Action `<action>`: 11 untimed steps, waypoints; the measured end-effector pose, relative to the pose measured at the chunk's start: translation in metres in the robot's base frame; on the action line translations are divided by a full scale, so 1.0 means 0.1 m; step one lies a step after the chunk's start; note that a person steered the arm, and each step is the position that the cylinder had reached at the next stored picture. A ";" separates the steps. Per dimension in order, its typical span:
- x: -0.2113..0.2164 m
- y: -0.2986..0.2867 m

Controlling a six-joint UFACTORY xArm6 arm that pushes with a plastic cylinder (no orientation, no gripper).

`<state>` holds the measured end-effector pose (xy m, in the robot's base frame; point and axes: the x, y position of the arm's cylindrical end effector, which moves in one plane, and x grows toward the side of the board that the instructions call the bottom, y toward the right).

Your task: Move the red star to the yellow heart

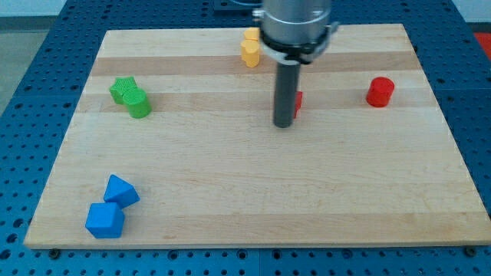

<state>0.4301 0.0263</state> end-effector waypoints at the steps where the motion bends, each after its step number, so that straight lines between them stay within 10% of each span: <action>1: -0.42 -0.37; 5: 1.02 0.81; 11: -0.27 0.33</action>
